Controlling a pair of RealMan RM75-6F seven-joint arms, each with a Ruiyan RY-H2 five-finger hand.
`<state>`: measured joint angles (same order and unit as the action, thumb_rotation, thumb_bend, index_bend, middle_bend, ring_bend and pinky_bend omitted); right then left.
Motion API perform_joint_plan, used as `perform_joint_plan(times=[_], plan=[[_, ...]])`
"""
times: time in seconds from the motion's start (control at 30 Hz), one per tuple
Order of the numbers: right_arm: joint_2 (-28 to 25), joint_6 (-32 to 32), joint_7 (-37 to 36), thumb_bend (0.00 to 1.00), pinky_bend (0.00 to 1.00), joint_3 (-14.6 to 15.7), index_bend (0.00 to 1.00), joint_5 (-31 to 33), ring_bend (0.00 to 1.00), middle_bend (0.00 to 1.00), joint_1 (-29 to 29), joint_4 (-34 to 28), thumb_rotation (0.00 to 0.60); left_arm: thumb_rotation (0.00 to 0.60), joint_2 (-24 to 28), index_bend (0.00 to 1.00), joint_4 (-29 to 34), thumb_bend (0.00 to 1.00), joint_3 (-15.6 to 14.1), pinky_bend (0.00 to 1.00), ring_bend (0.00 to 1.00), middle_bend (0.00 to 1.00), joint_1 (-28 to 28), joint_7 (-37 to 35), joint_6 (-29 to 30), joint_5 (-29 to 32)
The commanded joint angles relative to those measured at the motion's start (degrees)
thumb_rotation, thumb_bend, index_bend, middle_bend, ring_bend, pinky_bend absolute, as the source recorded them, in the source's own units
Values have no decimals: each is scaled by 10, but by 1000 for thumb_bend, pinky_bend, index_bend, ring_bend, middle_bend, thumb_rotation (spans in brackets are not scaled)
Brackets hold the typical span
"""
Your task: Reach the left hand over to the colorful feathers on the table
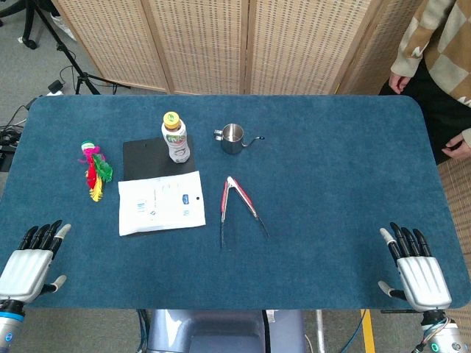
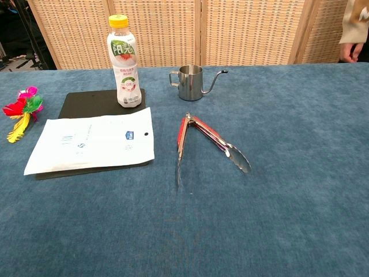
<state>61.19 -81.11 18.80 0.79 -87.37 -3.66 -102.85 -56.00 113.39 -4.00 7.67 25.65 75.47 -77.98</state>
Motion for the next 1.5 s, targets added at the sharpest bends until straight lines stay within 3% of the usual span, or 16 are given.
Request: perform_joint_plan(times=[0.03, 0.3, 0.6, 1.23, 1.37, 1.43, 1.5], plan=[[0, 0, 0, 156, 0, 0, 0, 1, 0, 0, 0, 0, 600, 600, 0, 0, -1, 215, 0, 0, 0, 0, 0, 0, 0, 0], [-1, -2, -3, 156, 0, 0, 0, -2, 0, 0, 1, -1, 600, 600, 0, 0, -1, 217, 0, 0, 0, 0, -1, -1, 2, -3], [7, -52, -25, 156, 0, -3, 0, -49, 0, 0, 11, 15, 600, 600, -11, 0, -16, 218, 4, 0, 0, 0, -9, -20, 29, -35], [5, -39, -18, 156, 0, -2, 0, -38, 0, 0, 11, 11, 600, 600, -10, 0, -17, 221, 5, 0, 0, 0, -11, -19, 30, -37], [5, -39, -18, 156, 0, -2, 0, -39, 0, 0, 11, 11, 600, 600, -12, 0, -17, 282, 8, 1, 3, 0, -11, -18, 32, -38], [5, -39, -19, 156, 0, -3, 0, -39, 0, 0, 11, 11, 600, 600, -16, 0, -19, 331, 15, 47, 54, 3, -10, -18, 40, -38], [5, -39, -20, 156, 0, -3, 0, -38, 0, 0, 12, 11, 600, 600, -23, 0, -26, 397, 27, 179, 210, 105, -8, -15, 50, -38]])
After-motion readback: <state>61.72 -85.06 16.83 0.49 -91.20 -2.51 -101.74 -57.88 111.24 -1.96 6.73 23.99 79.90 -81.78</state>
